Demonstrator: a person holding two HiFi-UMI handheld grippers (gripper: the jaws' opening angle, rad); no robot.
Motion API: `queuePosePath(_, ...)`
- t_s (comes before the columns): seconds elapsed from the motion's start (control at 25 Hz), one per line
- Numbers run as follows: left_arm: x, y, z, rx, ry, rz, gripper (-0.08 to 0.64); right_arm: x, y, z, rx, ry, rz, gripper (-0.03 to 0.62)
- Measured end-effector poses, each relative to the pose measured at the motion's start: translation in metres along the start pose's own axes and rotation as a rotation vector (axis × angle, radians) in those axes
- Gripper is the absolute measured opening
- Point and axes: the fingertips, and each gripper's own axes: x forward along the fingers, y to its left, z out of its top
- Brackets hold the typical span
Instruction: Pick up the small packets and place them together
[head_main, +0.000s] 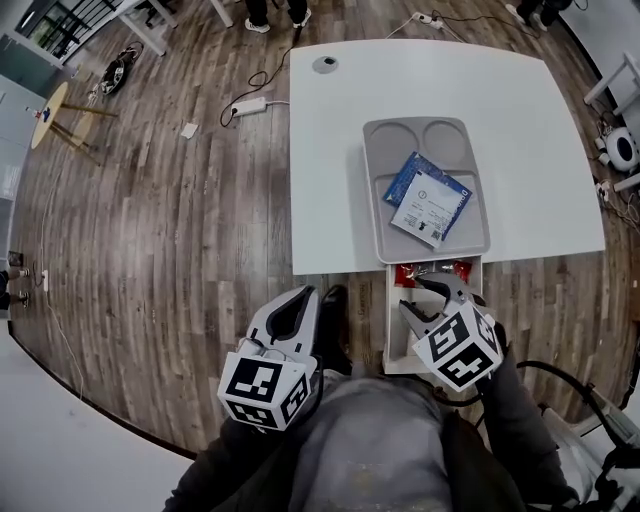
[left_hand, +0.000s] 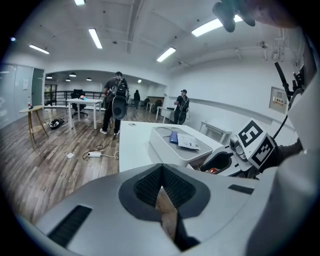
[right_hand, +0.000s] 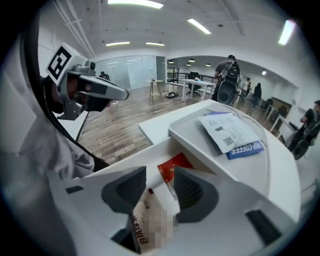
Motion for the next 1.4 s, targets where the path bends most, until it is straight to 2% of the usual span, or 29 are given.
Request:
queuePosePath(0.28,0.006,0.005,0.000,0.004,0.019,-0.016,0.002,0.021,-0.016,-0.009,-0.007,0.078,-0.109,0.175)
queuePosePath(0.52,0.010,0.016,-0.002,-0.006,0.030,-0.011,0.000,0.026,-0.022,-0.009,0.091,0.064,-0.050,0.187)
queuePosePath(0.64,0.011,0.018,-0.001,-0.011,0.029,-0.008,0.000,0.026,-0.025,-0.009,0.119,0.059,-0.048,0.192)
queuePosePath(0.76,0.012,0.019,-0.001,-0.015,0.026,-0.005,0.000,0.026,-0.026,-0.009,0.101,0.061,-0.051,0.186)
queuePosePath(0.88,0.012,0.019,-0.001,-0.016,0.023,-0.007,0.002,0.027,-0.026,-0.005,0.080,0.050,-0.057,0.106)
queuePosePath(1.08,0.008,0.016,0.000,-0.015,0.015,0.002,0.002,0.022,-0.023,-0.002,0.047,0.039,-0.058,0.057)
queuePosePath(1.4,0.002,0.003,0.009,0.012,-0.009,-0.003,0.002,-0.007,-0.002,0.012,0.025,-0.037,-0.026,0.055)
